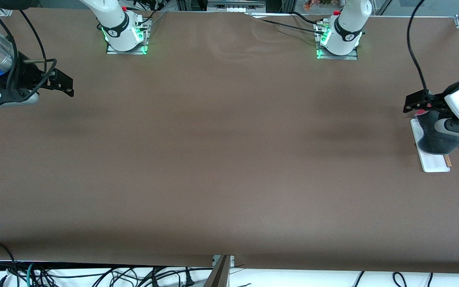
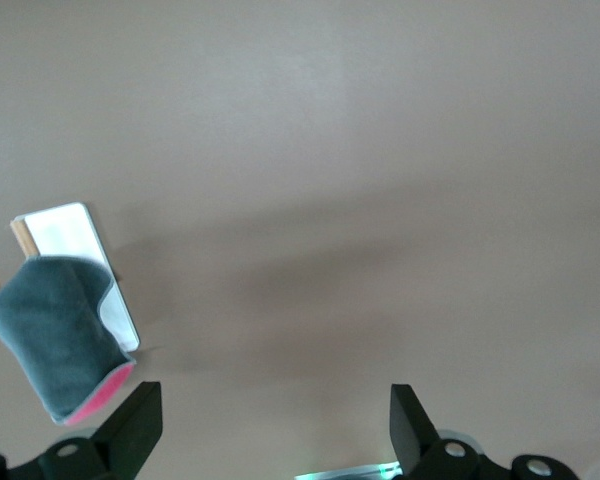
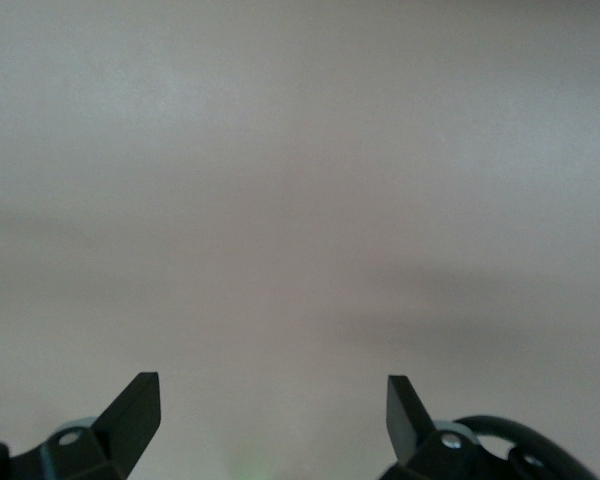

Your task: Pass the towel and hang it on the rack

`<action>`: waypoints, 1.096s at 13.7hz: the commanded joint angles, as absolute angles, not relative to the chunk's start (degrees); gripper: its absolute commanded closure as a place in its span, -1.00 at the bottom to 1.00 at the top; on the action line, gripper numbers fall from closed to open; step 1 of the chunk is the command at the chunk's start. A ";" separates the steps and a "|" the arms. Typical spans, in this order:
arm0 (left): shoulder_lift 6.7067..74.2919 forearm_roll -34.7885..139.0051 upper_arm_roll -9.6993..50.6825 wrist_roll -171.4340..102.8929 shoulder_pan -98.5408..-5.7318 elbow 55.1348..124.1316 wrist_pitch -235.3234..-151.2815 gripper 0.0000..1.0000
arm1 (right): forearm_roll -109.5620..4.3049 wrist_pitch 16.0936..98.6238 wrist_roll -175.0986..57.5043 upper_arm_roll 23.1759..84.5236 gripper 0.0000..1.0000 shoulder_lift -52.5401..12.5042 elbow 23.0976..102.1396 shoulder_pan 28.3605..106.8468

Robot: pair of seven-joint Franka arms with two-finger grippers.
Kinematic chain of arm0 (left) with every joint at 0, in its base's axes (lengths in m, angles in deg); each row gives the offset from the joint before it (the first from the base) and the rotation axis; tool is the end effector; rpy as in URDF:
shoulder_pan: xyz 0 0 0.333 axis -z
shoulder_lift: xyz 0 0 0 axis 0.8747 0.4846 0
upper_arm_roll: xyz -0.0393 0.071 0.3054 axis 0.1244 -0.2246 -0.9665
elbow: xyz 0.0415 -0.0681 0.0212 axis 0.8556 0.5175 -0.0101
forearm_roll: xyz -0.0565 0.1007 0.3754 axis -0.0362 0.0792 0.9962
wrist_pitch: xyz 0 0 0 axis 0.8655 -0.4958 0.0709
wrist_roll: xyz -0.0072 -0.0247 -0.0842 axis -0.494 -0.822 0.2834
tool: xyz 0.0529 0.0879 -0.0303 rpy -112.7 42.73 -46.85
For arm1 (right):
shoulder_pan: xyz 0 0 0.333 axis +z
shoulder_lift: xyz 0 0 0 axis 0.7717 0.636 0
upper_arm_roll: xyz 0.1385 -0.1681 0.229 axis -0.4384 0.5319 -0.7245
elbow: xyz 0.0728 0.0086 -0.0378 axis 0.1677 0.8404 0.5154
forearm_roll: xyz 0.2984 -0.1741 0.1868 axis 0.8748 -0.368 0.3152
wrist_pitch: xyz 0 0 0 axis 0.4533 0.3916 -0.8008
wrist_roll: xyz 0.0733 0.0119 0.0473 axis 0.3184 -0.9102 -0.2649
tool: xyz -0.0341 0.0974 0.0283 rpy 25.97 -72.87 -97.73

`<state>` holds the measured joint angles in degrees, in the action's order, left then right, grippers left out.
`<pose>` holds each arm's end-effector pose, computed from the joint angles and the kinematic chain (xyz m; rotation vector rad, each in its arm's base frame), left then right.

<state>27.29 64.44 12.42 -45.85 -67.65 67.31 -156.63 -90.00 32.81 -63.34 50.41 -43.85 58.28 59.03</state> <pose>0.6005 -0.0176 0.5907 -3.1058 0.2253 0.2512 0.5480 0.0617 0.5920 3.1238 0.1916 -0.0906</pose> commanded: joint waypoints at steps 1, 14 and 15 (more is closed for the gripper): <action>16.50 62.51 8.94 -39.95 -66.02 83.28 -168.81 -1.00 | -89.12 32.00 -62.25 50.25 -1.00 -44.01 57.38 58.85; 11.36 62.51 2.78 -34.13 -58.29 90.38 -173.17 -1.00 | -89.03 31.91 -62.25 50.25 -1.00 -44.01 57.46 58.85; 11.36 62.51 2.78 -34.13 -58.37 90.38 -173.08 -1.00 | -89.03 31.91 -62.25 50.25 -1.00 -44.01 57.46 58.85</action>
<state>12.03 63.30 3.66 -34.57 -59.14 89.48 -172.23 -89.90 32.79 -63.16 50.40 -43.85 58.25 59.04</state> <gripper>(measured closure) 0.000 0.000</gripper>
